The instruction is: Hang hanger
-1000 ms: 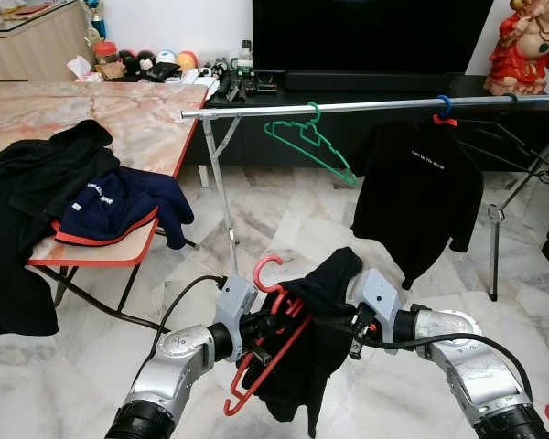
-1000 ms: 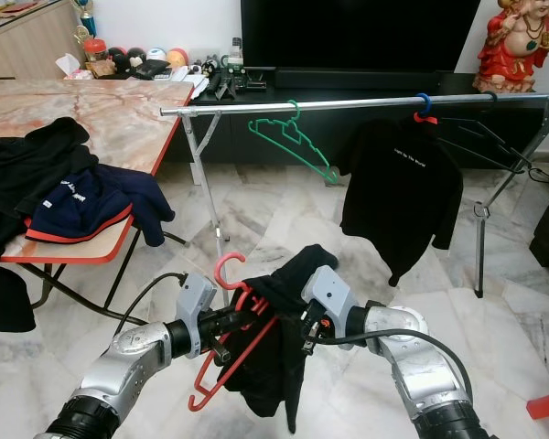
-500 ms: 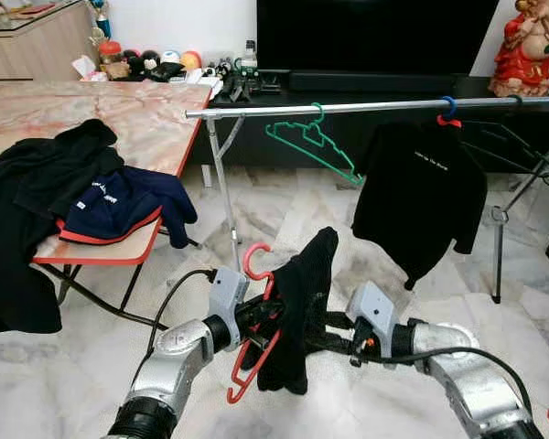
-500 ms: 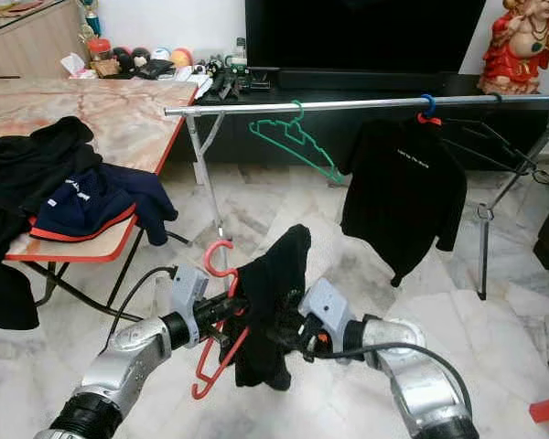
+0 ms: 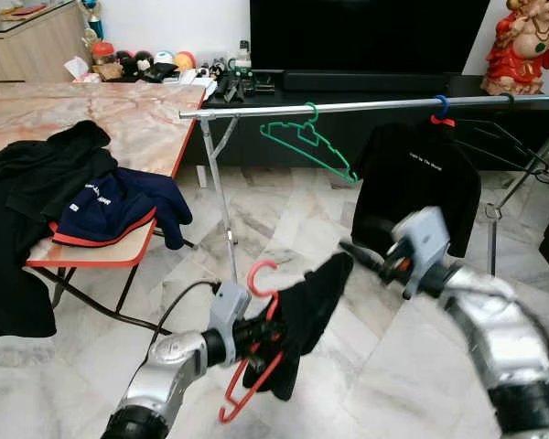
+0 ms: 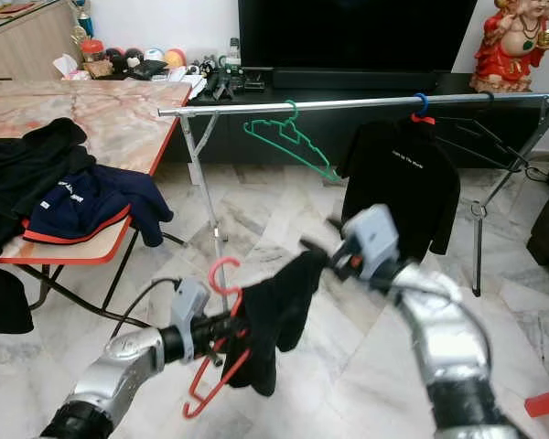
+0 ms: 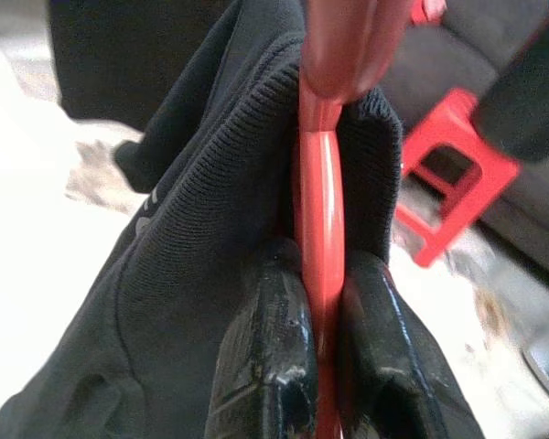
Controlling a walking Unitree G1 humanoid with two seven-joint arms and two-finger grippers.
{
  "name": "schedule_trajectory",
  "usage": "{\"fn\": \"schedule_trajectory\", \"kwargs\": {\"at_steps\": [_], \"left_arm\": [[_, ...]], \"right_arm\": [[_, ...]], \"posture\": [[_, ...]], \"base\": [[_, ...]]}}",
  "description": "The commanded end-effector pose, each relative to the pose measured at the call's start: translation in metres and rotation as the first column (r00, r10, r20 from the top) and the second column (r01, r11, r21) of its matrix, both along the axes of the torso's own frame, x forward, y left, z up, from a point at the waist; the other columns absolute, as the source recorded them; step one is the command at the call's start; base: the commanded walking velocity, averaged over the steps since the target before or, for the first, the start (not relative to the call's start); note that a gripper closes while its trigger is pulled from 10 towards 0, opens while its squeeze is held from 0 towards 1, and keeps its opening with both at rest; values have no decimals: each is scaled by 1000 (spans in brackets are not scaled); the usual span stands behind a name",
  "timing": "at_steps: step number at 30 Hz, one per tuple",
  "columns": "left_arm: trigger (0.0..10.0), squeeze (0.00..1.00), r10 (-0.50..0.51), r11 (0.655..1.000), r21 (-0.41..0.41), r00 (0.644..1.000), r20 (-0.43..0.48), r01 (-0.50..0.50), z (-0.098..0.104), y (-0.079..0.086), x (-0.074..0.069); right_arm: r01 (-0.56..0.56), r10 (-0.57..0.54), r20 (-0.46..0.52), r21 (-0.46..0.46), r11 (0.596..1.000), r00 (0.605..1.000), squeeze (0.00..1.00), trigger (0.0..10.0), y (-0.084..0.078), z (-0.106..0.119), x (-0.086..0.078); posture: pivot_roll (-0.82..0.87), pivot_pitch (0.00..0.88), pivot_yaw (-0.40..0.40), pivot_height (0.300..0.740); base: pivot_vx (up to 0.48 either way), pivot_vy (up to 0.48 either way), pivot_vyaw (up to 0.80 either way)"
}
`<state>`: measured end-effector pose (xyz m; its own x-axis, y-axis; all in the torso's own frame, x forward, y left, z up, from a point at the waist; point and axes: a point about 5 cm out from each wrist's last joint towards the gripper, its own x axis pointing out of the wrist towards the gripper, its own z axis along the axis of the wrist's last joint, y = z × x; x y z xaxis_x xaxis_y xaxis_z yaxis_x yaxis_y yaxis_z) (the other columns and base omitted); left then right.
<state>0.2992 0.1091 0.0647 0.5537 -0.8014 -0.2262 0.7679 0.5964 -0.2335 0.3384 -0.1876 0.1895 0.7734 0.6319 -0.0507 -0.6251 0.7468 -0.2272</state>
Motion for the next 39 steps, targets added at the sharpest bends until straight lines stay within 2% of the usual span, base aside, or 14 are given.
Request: {"fn": "schedule_trajectory", "kwargs": {"at_steps": [1, 4, 5, 8, 9, 10, 12, 15, 16, 21, 22, 28, 33, 39], "left_arm": [[10000, 0, -70, 997, 22, 997, 16, 70, 4, -2, -3], [10000, 0, -133, 990, 46, 991, -19, 134, -2, 0, -11], [10000, 0, -168, 984, 48, 985, -32, 169, -2, 1, -14], [10000, 0, -195, 979, 49, 980, -35, 197, -2, 1, -17], [10000, 0, -206, 977, 56, 978, -38, 208, -1, 1, -17], [10000, 0, -255, 964, 62, 966, -41, 258, 2, 0, -19], [10000, 0, -290, 954, 65, 956, -40, 292, 4, -1, -21], [10000, 0, -341, 935, 89, 939, -38, 343, 7, -2, -23], [10000, 0, -357, 928, 105, 933, -35, 359, 8, -2, -24], [10000, 0, -410, 905, 114, 912, -20, 409, 18, -5, -23], [10000, 0, -432, 894, 123, 902, -11, 430, 21, -7, -23], [10000, 0, -498, 853, 170, 867, -16, 493, 24, -7, -27], [10000, 0, -530, 832, 187, 848, -16, 523, 28, -7, -27], [10000, 0, -542, 822, 197, 840, -16, 534, 29, -10, -28]], "right_arm": [[-97, 94, -51, -65, 993, 994, 1000, 10000, 2, -7, -2], [-192, 179, -97, -144, 971, 979, 1000, 10000, 0, -8, -4], [-311, 280, -174, -185, 932, 944, 1000, 10000, 1, -13, -9], [-460, 401, -269, -217, 861, 876, 992, 10000, 1, -22, -21], [-503, 431, -304, -221, 835, 850, 255, 10000, 0, -25, -24], [-556, 459, -367, -223, 801, 809, 0, 10000, -2, -32, -26], [-571, 462, -397, -224, 790, 794, 0, 10000, -3, -35, -25], [-668, 534, -466, -185, 720, 705, 0, 10000, -1, -39, -31], [-705, 562, -498, -155, 692, 661, 1000, 10000, -1, -41, -33], [-755, 558, -563, -199, 625, 610, 992, 10000, 2, -56, -33], [-769, 579, -555, -191, 610, 597, 0, 10000, 7, -56, -32], [-831, 636, -574, -152, 535, 515, 0, 10000, 17, -56, -32], [-846, 647, -573, -174, 504, 503, 0, 10000, 21, -59, -28], [-809, 602, -558, -254, 531, 570, 0, 10000, 29, -70, -19]], "posture": [[-25, 56, -10, 740], [-28, 58, -12, 740], [-29, 60, -10, 740], [-24, 62, -13, 740], [-24, 62, -13, 740], [-27, 63, -17, 740], [-27, 64, -19, 740], [-23, 65, -21, 740], [-24, 65, -22, 740], [-15, 64, -24, 740], [-13, 64, -25, 740], [-1, 55, -26, 740], [8, 47, -27, 740], [13, 39, -29, 740]], "base": [[0, 0, 0], [0, 0, 0], [0, 0, 0], [0, 0, 0], [0, 0, 0], [0, 0, 0], [0, 0, 0], [0, 0, 0], [0, 0, 0], [0, 0, 0], [0, 0, 0], [0, 0, 0], [0, 0, 0], [0, 0, 0]]}}
